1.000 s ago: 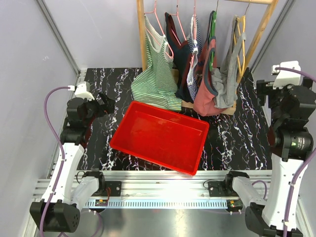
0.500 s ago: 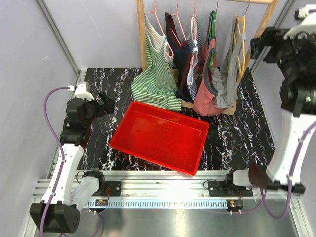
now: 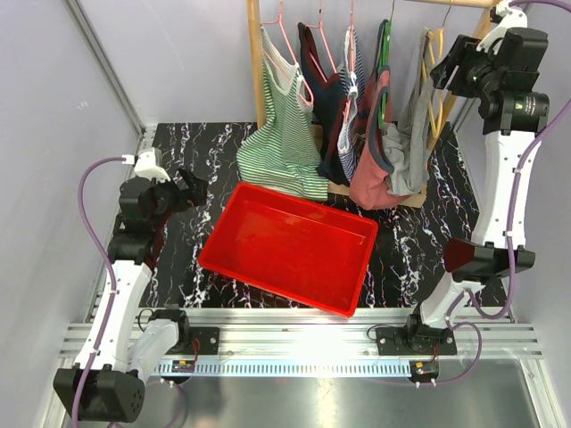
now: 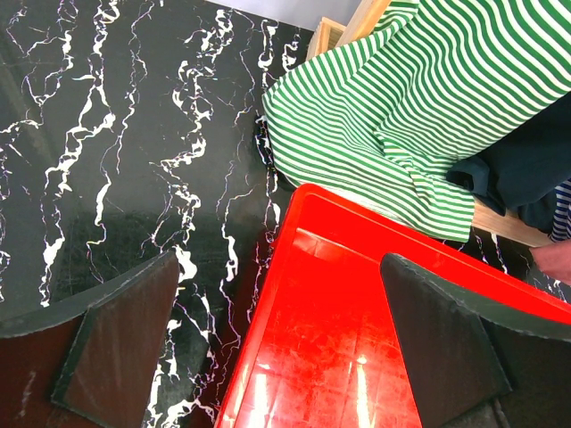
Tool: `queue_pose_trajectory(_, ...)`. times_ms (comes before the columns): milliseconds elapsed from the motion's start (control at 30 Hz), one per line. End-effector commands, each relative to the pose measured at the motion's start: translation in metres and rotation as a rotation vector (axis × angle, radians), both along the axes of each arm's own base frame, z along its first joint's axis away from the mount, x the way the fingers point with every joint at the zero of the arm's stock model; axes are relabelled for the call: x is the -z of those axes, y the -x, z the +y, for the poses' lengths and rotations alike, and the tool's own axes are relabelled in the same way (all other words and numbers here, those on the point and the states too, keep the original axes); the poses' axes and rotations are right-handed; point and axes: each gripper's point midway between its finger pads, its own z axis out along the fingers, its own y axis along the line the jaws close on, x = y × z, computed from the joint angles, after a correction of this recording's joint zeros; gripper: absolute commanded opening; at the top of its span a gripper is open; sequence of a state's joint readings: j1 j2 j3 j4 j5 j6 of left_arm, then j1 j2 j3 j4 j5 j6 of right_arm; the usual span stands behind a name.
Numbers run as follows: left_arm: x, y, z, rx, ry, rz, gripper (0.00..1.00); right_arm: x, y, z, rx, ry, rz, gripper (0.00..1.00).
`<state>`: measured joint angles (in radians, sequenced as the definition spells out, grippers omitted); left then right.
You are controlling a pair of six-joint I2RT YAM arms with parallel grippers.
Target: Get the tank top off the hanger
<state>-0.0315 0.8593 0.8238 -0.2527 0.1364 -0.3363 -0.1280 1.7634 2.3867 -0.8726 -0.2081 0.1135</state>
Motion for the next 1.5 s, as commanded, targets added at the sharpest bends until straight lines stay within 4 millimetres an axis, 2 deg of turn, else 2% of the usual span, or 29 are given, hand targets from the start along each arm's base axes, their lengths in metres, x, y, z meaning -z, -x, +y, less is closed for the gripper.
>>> queue_pose_trajectory(0, -0.006, -0.002, -0.004, 0.027, -0.002, -0.038, 0.99, -0.030, 0.005, 0.007, -0.024, -0.021, -0.078, 0.66)
queue_pose_trajectory(167, -0.004, -0.003, -0.005, 0.028, 0.000, -0.030, 0.99, -0.012, -0.011, 0.003, -0.009, -0.013, -0.038, 0.59)
queue_pose_trajectory(400, -0.005, -0.003, -0.005, 0.029, 0.003, -0.033, 0.99, -0.001, -0.018, 0.013, -0.004, 0.030, -0.013, 0.56)
queue_pose_trajectory(433, -0.004, -0.003, -0.005, 0.030, 0.004, -0.031, 0.99, 0.001, -0.020, 0.019, -0.012, 0.039, -0.009, 0.56)
queue_pose_trajectory(533, -0.005, -0.003, -0.005, 0.031, 0.002, -0.034, 0.99, 0.002, -0.021, 0.020, 0.011, 0.082, -0.007, 0.45)
queue_pose_trajectory(600, -0.005, -0.002, -0.005, 0.029, 0.002, -0.036, 0.99, 0.000, -0.020, 0.016, 0.036, 0.096, -0.012, 0.31)
queue_pose_trajectory(700, -0.005, -0.003, -0.005, 0.029, 0.002, -0.036, 0.99, -0.004, -0.019, 0.011, 0.059, 0.116, -0.025, 0.16)
queue_pose_trajectory(800, -0.006, -0.002, -0.006, 0.033, 0.005, -0.039, 0.99, -0.006, -0.018, 0.010, 0.063, 0.123, -0.028, 0.07)
queue_pose_trajectory(833, -0.005, -0.002, -0.006, 0.033, 0.005, -0.036, 0.99, -0.006, -0.018, 0.010, 0.062, 0.126, -0.030, 0.00)
queue_pose_trajectory(1000, -0.006, -0.002, -0.005, 0.029, 0.002, -0.039, 0.99, -0.032, -0.011, 0.014, 0.044, 0.123, -0.106, 0.00)
queue_pose_trajectory(1033, -0.006, -0.002, -0.005, 0.031, 0.002, -0.039, 0.99, -0.048, -0.006, 0.015, 0.041, 0.123, -0.155, 0.00)
queue_pose_trajectory(1233, -0.007, -0.002, -0.006, 0.035, 0.004, -0.044, 0.99, -0.087, 0.020, 0.021, 0.016, 0.130, -0.279, 0.00)
queue_pose_trajectory(1300, -0.008, -0.001, -0.007, 0.040, 0.005, -0.045, 0.99, -0.088, 0.023, 0.020, 0.018, 0.137, -0.289, 0.00)
queue_pose_trajectory(1333, -0.008, -0.001, -0.007, 0.041, 0.005, -0.044, 0.99, -0.096, 0.031, 0.020, 0.020, 0.145, -0.316, 0.00)
queue_pose_trajectory(1467, -0.008, -0.002, -0.008, 0.047, 0.009, -0.046, 0.99, -0.101, 0.033, 0.018, 0.030, 0.147, -0.350, 0.00)
